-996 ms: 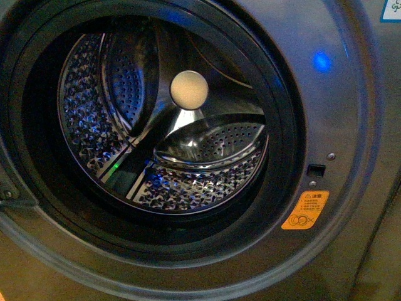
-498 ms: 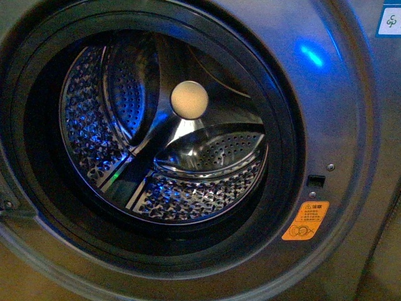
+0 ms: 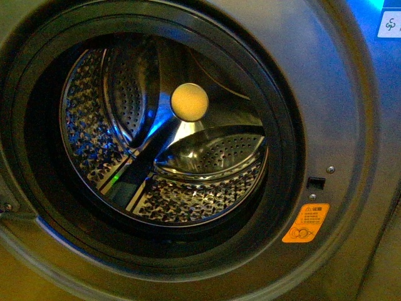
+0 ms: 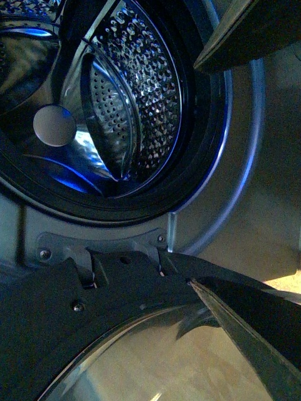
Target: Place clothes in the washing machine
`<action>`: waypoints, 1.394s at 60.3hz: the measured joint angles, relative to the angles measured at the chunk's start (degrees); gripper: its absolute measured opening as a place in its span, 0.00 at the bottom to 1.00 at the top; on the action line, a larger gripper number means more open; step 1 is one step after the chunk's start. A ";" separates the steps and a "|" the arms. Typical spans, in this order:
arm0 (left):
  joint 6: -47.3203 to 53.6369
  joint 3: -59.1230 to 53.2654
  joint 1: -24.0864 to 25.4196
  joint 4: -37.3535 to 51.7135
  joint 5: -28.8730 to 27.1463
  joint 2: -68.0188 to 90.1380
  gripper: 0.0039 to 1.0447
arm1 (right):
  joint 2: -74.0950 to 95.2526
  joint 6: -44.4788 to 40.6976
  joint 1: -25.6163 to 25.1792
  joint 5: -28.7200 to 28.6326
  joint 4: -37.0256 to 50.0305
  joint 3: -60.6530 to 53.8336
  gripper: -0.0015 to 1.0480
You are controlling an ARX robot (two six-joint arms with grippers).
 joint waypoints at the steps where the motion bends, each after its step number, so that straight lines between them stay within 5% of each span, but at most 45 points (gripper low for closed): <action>1: 0.00 0.00 0.00 0.00 0.00 0.00 0.94 | 0.57 -0.72 -0.33 0.17 -1.18 0.68 0.93; 19: 0.00 0.00 0.00 0.00 0.00 0.00 0.94 | 16.24 -27.89 -9.99 0.98 -37.31 15.82 0.93; 27: 0.00 0.00 0.00 0.00 0.00 0.00 0.94 | 22.12 -36.68 -12.66 3.82 -46.38 17.35 0.93; 55: 0.00 0.00 0.00 0.00 0.00 0.00 0.94 | 52.76 -47.10 -14.62 21.59 -36.87 21.59 0.93; 84: 0.00 0.00 0.00 0.00 0.00 -0.02 0.94 | 69.09 -48.00 -7.13 28.30 -25.83 26.12 0.93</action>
